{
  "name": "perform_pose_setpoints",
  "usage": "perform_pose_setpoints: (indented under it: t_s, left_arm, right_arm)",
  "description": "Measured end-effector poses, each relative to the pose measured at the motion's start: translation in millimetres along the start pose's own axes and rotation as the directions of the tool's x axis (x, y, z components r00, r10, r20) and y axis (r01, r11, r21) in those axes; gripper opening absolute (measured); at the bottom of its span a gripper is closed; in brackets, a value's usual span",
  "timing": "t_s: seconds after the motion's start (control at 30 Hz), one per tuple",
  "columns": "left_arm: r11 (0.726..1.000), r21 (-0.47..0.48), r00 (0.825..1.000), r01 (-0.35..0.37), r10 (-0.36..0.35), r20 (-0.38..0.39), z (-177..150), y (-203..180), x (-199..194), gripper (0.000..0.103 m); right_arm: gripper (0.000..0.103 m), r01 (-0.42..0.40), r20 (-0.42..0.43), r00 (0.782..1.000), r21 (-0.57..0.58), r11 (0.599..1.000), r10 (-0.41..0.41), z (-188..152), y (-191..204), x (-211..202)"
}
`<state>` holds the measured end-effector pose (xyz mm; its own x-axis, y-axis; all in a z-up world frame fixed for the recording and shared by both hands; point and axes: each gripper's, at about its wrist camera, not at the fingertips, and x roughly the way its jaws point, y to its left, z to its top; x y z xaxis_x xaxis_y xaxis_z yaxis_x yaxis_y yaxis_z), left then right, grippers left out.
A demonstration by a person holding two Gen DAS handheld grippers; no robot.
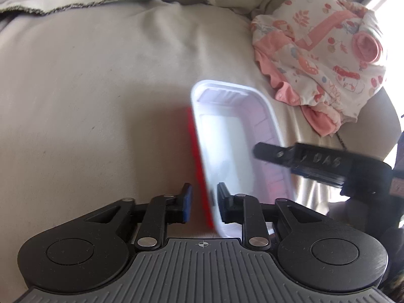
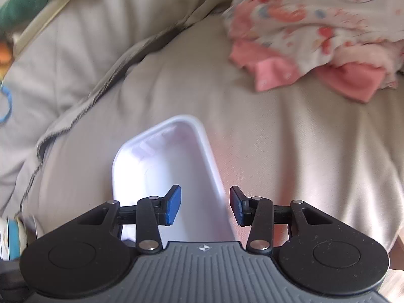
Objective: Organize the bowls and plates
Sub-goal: 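Open both grippers and move them to the red-rimmed white tray, then grasp the red-rimmed white tray's sides with both grippers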
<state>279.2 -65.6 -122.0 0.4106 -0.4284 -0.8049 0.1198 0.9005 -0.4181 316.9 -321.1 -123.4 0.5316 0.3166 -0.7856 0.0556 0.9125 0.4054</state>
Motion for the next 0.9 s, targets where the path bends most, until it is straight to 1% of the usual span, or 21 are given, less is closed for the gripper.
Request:
perform_pose_setpoints:
  t_s: [0.03,0.07,0.13,0.23,0.4,0.5,0.57,0.63,0.7,0.8,0.83,0.9]
  left_arm:
    - [1.0,-0.017,1.0,0.017,-0.017,0.002,-0.4,4.6,-5.3,0.02]
    - [0.999,-0.032,1.0,0.011,-0.01,0.013,-2.8,10.0,-13.1,0.021]
    - [0.999,-0.041,0.999,-0.022,0.023,0.042,-10.0,22.5,-31.5,0.021]
    - [0.994,-0.088,0.997,-0.064,0.068,0.046,-29.0,50.4,-58.3,0.021]
    - [0.974,-0.165,0.984,-0.152,0.164,0.062,-72.1,93.0,-102.9,0.021]
    - [0.964,-0.185,0.978,-0.193,0.204,0.042,-90.3,108.8,-116.3,0.021]
    - [0.963,-0.179,0.977,-0.202,0.211,0.032,-95.9,113.5,-117.8,0.021]
    - [0.963,-0.191,0.979,-0.192,0.202,0.037,-96.5,117.7,-115.6,0.021]
    - [0.957,-0.226,0.979,-0.182,0.198,0.05,-92.8,122.7,-111.0,0.021]
    - [0.951,-0.245,0.977,-0.188,0.207,0.054,-84.5,123.7,-101.1,0.021]
    - [0.951,-0.241,0.977,-0.193,0.21,0.047,-81.8,121.4,-96.0,0.021]
    - [0.953,-0.227,0.977,-0.202,0.214,0.027,-75.9,113.4,-85.5,0.022]
  right_arm:
    - [0.043,-0.004,0.003,1.0,-0.02,1.0,0.004,-3.3,6.3,-0.5]
    - [0.043,-0.025,0.007,1.0,-0.029,0.999,0.025,-6.6,14.1,-3.6]
    - [0.044,-0.062,-0.002,0.998,-0.04,0.997,0.062,-15.0,28.8,-5.7]
    - [0.044,-0.138,-0.053,0.99,-0.083,0.987,0.134,-30.6,54.9,-4.2]
    - [0.044,-0.269,-0.156,0.957,-0.175,0.947,0.243,-67.3,107.1,-2.6]
    - [0.044,-0.316,-0.224,0.937,-0.227,0.921,0.266,-88.9,131.7,0.5]
    - [0.044,-0.333,-0.26,0.928,-0.254,0.908,0.267,-100.7,141.4,2.9]
    - [0.044,-0.34,-0.268,0.925,-0.263,0.903,0.27,-104.7,144.2,4.5]
    - [0.044,-0.331,-0.254,0.93,-0.253,0.909,0.268,-102.1,141.7,6.4]
    - [0.044,-0.298,-0.204,0.947,-0.267,0.917,0.248,-93.4,137.7,9.2]
    - [0.042,-0.295,-0.194,0.949,-0.272,0.916,0.248,-89.6,135.9,11.7]
    - [0.037,-0.315,-0.2,0.942,-0.259,0.913,0.268,-83.2,132.5,16.2]
